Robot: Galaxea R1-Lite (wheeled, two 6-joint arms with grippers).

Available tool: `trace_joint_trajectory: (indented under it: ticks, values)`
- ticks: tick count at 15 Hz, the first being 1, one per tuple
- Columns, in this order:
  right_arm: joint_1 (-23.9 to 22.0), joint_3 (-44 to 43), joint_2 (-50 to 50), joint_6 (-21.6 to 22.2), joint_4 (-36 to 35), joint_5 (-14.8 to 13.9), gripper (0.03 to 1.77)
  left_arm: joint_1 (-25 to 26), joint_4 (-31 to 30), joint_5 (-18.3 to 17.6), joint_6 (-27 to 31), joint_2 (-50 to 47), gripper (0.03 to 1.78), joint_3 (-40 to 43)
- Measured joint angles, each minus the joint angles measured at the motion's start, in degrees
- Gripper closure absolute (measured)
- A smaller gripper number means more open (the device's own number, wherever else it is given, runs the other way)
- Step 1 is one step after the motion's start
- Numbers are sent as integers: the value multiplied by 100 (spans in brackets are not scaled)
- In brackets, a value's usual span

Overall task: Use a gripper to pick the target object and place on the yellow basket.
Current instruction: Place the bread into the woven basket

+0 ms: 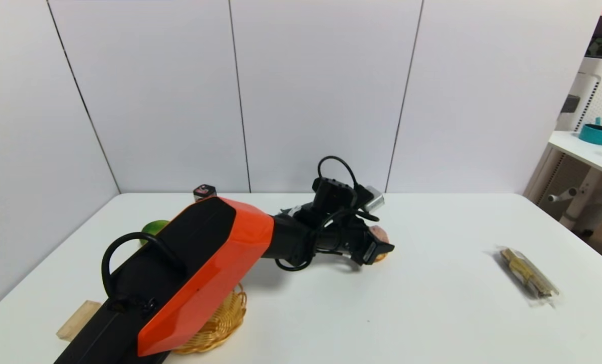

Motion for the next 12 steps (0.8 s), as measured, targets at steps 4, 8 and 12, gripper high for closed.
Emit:
trace_joint_trajectory:
  ticks: [4,8,12]
  values:
    - [0,0,0,2,0,0,10,0,69,322,20,-664,98,112]
    - [0,0,0,2,0,2,10,135,367,968,61,-2057,98,545]
    - [0,0,0,2,2,0,10,670,1133,1340,88,-3780,98,1443]
